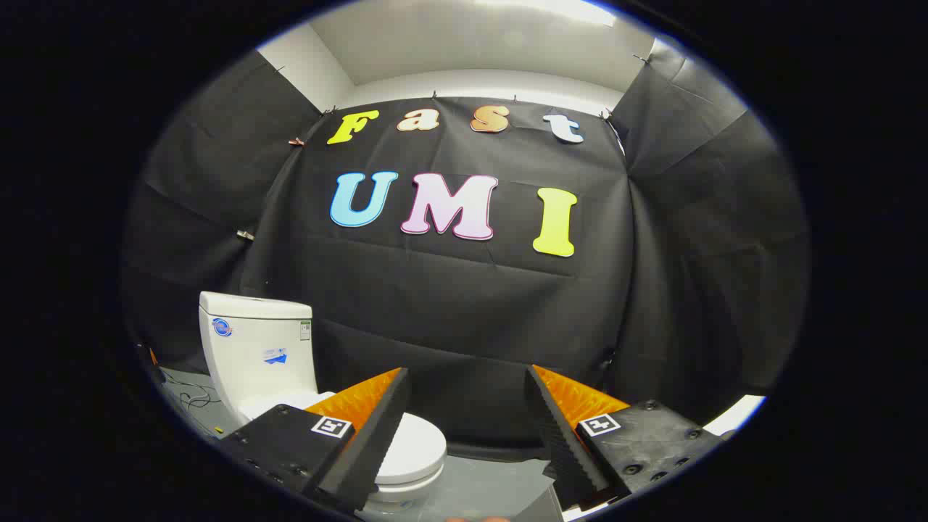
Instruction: Open the toilet lid.
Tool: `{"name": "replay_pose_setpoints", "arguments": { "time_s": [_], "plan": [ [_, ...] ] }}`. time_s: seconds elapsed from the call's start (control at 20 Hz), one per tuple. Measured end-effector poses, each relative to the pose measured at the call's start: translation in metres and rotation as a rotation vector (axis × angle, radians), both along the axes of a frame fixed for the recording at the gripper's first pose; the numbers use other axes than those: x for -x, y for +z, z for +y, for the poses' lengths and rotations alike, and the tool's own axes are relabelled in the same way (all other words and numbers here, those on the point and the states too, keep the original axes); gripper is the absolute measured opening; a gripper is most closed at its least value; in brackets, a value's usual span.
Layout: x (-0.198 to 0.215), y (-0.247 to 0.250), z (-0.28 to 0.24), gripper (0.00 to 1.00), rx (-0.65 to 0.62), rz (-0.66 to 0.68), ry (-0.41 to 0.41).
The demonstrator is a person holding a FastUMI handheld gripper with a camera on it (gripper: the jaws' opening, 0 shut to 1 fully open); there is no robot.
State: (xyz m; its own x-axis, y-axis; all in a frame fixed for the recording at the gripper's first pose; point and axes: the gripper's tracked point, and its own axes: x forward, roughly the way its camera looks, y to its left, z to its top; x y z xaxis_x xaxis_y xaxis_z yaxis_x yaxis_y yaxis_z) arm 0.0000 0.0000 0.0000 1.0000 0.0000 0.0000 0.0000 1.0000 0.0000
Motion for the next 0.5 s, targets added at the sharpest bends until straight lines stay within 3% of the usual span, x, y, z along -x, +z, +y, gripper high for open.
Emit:
{"name": "replay_pose_setpoints", "arguments": {
  "time_s": [0.5],
  "plan": [
    [-0.0003, -0.0006, 0.0028, 0.98, 0.005, -0.002, 0.012]
  ]
}}
